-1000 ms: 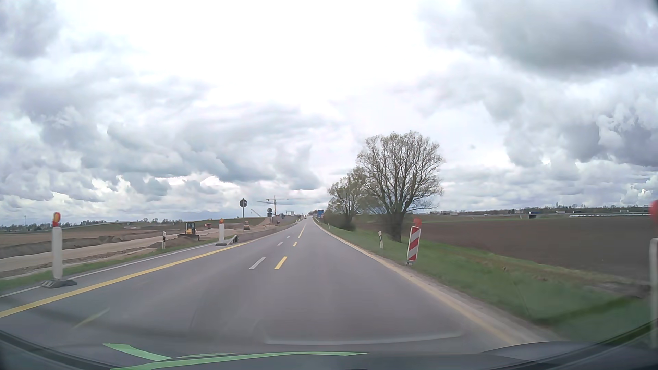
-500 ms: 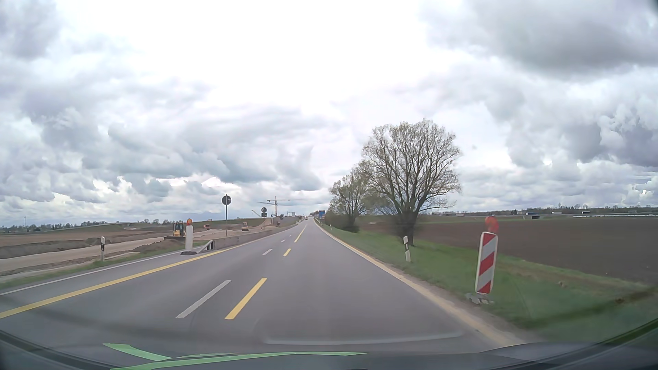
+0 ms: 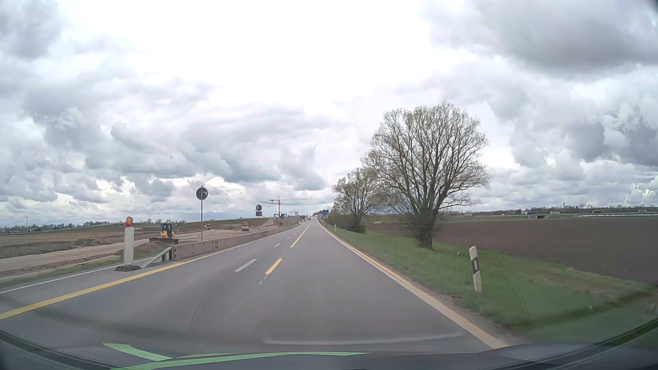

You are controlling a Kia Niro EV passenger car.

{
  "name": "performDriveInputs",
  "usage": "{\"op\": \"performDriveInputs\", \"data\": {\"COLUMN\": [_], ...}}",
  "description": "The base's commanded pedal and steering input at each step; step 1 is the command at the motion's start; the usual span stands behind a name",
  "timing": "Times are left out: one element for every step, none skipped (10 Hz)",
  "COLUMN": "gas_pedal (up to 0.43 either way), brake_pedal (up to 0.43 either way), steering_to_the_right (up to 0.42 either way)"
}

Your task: Follow the waypoints while adhering to traffic rules and regulations

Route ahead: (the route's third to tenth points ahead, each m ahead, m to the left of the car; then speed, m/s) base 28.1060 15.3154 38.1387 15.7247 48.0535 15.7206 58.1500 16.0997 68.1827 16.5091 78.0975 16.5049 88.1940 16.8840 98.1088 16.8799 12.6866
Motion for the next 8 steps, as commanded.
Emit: {"op": "performDriveInputs", "data": {"gas_pedal": [0.197,0.197,0.209,0.209,0.209,0.209,0.209,0.209], "brake_pedal": [0.0,0.0,0.0,0.0,0.0,0.0,0.0,0.0], "steering_to_the_right": [-0.009,-0.009,-0.008,-0.008,-0.008,-0.009,-0.008,-0.008]}}
